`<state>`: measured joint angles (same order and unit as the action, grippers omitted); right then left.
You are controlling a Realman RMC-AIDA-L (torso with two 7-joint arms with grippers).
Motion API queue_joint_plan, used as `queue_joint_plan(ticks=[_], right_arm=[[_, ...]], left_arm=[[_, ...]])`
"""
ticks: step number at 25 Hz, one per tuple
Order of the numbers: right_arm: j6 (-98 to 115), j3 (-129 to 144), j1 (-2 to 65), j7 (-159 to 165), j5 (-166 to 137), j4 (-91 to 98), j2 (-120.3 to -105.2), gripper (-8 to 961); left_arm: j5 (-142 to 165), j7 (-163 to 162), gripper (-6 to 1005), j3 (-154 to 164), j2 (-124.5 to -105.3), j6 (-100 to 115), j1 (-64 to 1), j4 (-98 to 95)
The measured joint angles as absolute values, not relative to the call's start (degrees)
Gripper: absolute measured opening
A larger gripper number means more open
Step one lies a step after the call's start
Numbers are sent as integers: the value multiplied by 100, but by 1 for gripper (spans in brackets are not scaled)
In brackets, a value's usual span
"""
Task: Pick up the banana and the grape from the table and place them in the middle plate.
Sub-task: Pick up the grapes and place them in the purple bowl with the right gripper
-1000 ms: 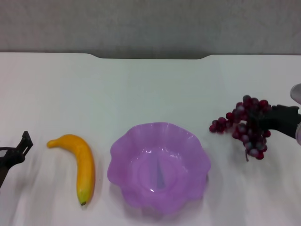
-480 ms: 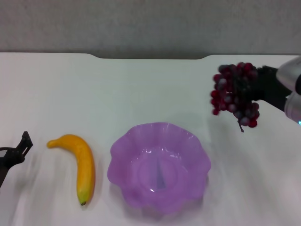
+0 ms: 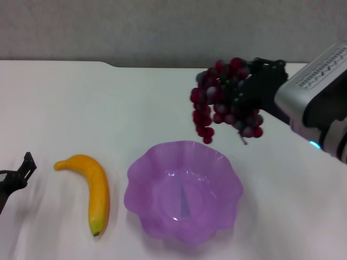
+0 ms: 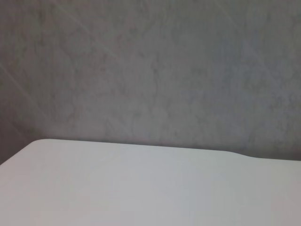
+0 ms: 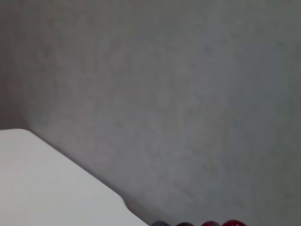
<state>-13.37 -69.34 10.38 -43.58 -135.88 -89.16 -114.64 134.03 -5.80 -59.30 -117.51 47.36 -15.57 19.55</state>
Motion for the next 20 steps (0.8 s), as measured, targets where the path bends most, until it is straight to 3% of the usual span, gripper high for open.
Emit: queue_joint_plan(ticks=[20], right_arm=[[-552, -5765, 1453, -4349, -13094, -7838, -11488, 380]], left_arm=[[13403, -580, 862, -5941, -11751, 4755, -1574, 1961]])
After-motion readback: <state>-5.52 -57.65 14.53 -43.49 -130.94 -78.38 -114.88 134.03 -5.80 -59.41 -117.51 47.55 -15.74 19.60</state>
